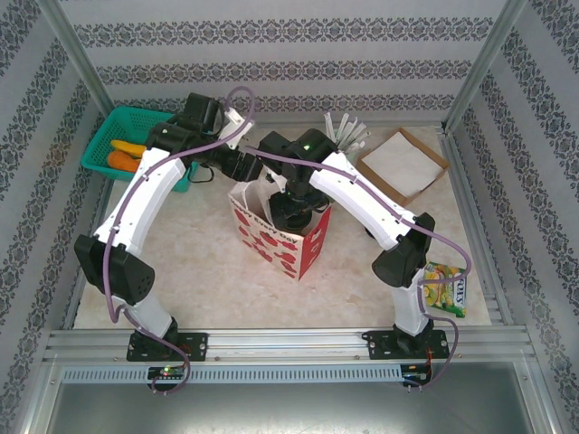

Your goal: Pack the takeout coffee

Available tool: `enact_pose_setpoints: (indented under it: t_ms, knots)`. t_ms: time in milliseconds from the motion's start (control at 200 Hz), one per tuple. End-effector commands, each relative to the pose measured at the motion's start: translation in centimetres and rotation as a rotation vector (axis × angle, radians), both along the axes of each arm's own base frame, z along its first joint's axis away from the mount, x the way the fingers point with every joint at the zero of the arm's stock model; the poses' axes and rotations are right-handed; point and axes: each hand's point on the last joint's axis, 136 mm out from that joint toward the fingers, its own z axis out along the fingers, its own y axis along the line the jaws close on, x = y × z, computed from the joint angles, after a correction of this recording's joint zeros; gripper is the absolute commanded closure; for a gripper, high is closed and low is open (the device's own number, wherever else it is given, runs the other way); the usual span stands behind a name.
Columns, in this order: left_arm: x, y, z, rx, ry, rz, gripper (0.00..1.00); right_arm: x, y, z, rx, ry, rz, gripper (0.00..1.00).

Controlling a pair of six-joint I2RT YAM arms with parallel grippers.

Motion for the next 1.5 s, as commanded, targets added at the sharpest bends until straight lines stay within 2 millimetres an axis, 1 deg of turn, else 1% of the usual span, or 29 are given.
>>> enact_pose_setpoints:
  t_ms: [0,110,195,230,260,295,355,430,480,620,779,854,894,979,1134,1314,1369,1439,1494]
  knots:
    - [-0.9,0.0,-0.4,0.027,0.011,-0.095,0.30,-2.4,-2.4,0.6,-0.089,0.053,0.013,0.61]
    - [-1.4,-0.3,-0.9,0.038,0.035,-0.118,0.35,-2.5,-2.4,0.6,-0.089,0.056,0.015,0.60]
    - [-1.7,-0.4,-1.3,0.054,0.048,-0.121,0.41,-2.6,-2.3,0.6,-0.087,0.063,0.022,0.60]
    - [-1.8,-0.3,-1.5,0.062,0.055,-0.116,0.46,-2.8,-2.2,0.6,-0.085,0.065,0.033,0.60]
    - [-1.9,-0.2,-1.6,0.069,0.062,-0.112,0.53,-2.8,-2.1,0.5,-0.085,0.066,0.041,0.60]
    - [-2.1,-0.2,-1.7,0.074,0.071,-0.112,0.64,-2.9,-2.0,0.3,-0.088,0.074,0.048,0.60]
    - [-2.4,-0.1,-1.5,0.071,0.075,-0.110,0.79,-3.0,-2.0,0.2,-0.092,0.083,0.054,0.61]
    - [-2.3,0.1,-1.2,0.070,0.053,-0.089,0.90,-3.2,-2.0,0.1,-0.098,0.093,0.064,0.61]
    - [-1.8,0.4,-1.2,0.082,0.032,-0.064,1.00,-3.2,-2.2,0.0,-0.108,0.100,0.072,0.62]
    - [-1.1,0.7,-1.2,0.104,0.014,-0.048,1.00,-3.2,-3.5,-0.5,-0.188,0.115,0.049,0.62]
    - [-0.3,1.2,-0.9,0.129,-0.011,-0.037,1.00,-3.7,-3.8,-0.9,-0.199,0.139,0.044,0.62]
    - [0.4,1.3,-0.3,0.117,-0.022,-0.016,1.00,-4.0,-4.1,-1.4,-0.217,0.159,0.046,0.62]
    - [0.9,1.1,0.1,0.102,-0.029,-0.001,1.00,-4.3,-4.0,-1.7,-0.222,0.173,0.049,0.62]
    - [1.7,0.7,0.3,0.075,-0.018,0.025,1.00,-4.5,-3.8,-1.9,-0.224,0.181,0.056,0.62]
    - [2.7,0.3,-0.8,0.067,0.034,0.044,1.00,-4.6,-3.9,-1.8,-0.223,0.179,0.063,0.62]
    - [3.0,0.4,-1.2,0.097,0.042,0.026,1.00,-5.0,-4.2,-1.8,-0.231,0.187,0.061,0.62]
    - [3.0,0.4,-0.9,0.099,0.047,0.018,1.00,-5.1,-4.1,-1.8,-0.230,0.189,0.063,0.62]
    - [3.1,-0.2,-0.7,0.075,0.055,-0.005,1.00,-5.3,-3.9,-2.0,-0.231,0.198,0.076,0.62]
    - [3.3,-0.9,-0.5,0.041,0.066,-0.020,1.00,-5.5,-3.4,-2.3,-0.217,0.215,0.094,0.62]
